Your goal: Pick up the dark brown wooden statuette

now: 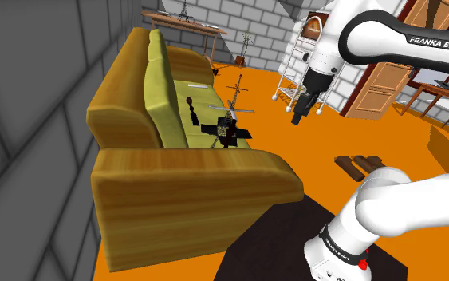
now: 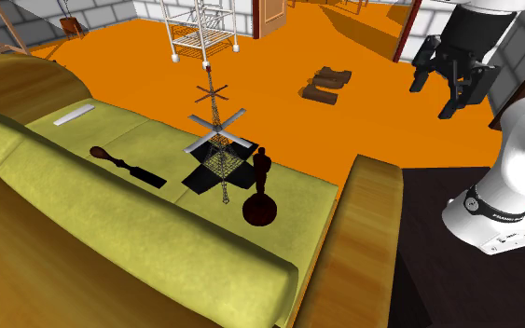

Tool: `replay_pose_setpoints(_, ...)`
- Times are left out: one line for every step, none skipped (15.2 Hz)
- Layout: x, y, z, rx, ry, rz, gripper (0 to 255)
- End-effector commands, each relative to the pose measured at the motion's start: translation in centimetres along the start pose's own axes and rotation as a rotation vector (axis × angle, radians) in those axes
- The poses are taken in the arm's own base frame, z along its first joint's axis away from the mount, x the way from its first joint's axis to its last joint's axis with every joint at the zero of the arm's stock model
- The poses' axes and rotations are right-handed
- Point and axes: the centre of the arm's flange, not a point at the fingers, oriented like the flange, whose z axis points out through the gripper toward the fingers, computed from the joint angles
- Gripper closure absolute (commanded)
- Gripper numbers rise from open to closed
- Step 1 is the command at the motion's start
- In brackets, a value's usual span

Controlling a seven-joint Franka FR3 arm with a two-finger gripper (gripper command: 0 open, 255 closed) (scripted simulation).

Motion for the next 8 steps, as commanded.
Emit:
replay_pose_setpoints(0.0, 0.0, 0.0, 0.0, 0.0, 0.0, 0)
replay_pose_setpoints(1.1, 0.5, 0.6, -0.001, -0.002, -0.001, 0)
replay_pose_setpoints(2.2, 0.9, 1.2, -0.001, -0.004, -0.001, 0)
replay_pose_setpoints(3.4, 1.4, 1.8, -0.002, -0.006, -0.002, 0)
replay_pose_setpoints(4.5, 1.8, 2.4, -0.003, -0.008, -0.002, 0)
replay_pose_setpoints(5.6, 2.3, 2.9, -0.003, -0.01, -0.003, 0)
replay_pose_setpoints(6.7, 2.7, 3.5, -0.004, -0.012, -0.003, 0)
replay_pose_setpoints(7.8, 3.2, 4.1, -0.004, -0.014, -0.004, 0)
